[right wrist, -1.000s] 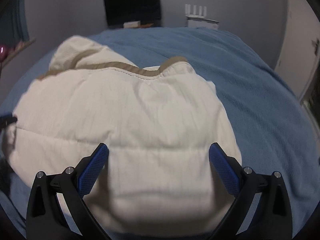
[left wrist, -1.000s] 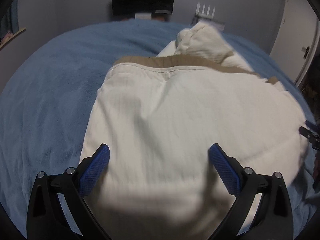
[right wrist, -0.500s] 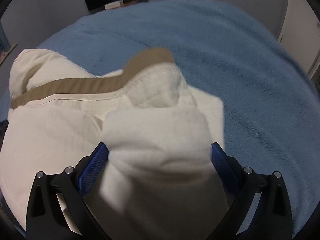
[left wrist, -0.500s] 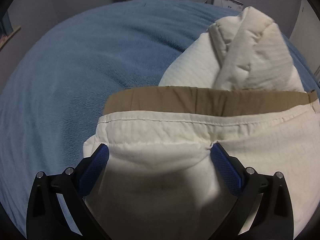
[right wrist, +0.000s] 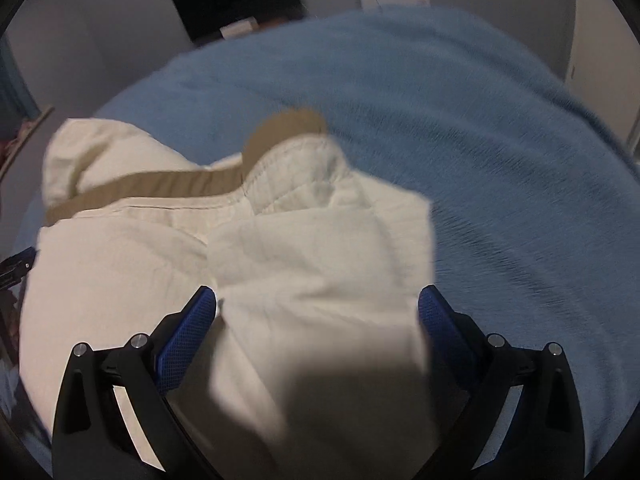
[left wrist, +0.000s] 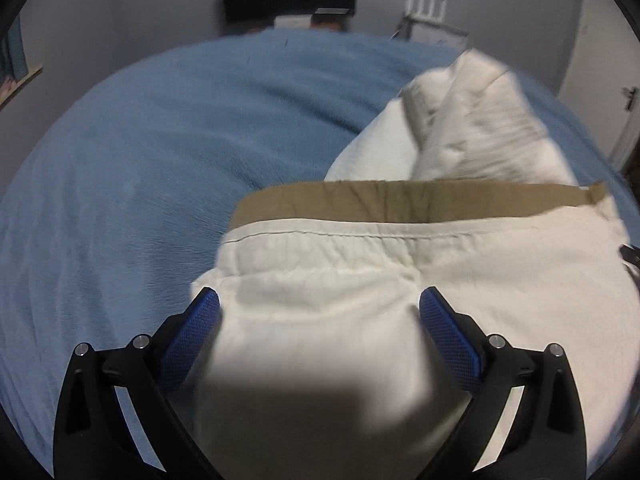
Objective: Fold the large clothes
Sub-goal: 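Roll both grippers and fold the held tan-hem edge over toward the hood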
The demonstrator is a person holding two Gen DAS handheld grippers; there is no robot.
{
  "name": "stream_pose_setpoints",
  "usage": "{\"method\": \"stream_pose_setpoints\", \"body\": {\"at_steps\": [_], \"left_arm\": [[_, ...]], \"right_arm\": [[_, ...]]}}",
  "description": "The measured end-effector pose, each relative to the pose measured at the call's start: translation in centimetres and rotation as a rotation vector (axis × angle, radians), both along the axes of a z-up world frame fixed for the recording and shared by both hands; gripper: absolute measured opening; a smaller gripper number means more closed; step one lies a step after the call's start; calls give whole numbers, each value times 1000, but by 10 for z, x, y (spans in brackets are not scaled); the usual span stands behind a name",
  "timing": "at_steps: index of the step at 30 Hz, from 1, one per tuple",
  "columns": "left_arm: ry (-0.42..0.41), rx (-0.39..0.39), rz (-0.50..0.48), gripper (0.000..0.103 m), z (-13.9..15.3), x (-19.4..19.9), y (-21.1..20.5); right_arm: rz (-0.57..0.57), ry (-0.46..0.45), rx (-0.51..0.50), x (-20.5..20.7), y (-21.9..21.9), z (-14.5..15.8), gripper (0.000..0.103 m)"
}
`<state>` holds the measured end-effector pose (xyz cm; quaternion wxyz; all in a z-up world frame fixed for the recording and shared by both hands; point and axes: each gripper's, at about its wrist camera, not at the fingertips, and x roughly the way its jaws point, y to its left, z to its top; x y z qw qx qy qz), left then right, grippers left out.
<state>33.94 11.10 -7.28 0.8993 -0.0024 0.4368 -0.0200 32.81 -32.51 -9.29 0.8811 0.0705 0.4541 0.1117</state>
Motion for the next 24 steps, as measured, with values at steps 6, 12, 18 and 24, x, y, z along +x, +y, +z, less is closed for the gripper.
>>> {"method": "stream_pose_setpoints", "body": {"at_steps": [6, 12, 18, 24], "left_arm": [[19, -191, -50, 90, 3, -41, 43], [96, -281, -114, 80, -20, -41, 65], [137, -425, -150, 80, -44, -24, 85], [111, -508, -147, 86, -61, -6, 96]], "right_arm": [[50, 47, 85, -7, -36, -3, 95], [96, 156, 237, 14, -47, -20, 86], [116, 220, 375, 23, -56, -38, 85], [114, 220, 453, 40, -53, -44, 85]]}}
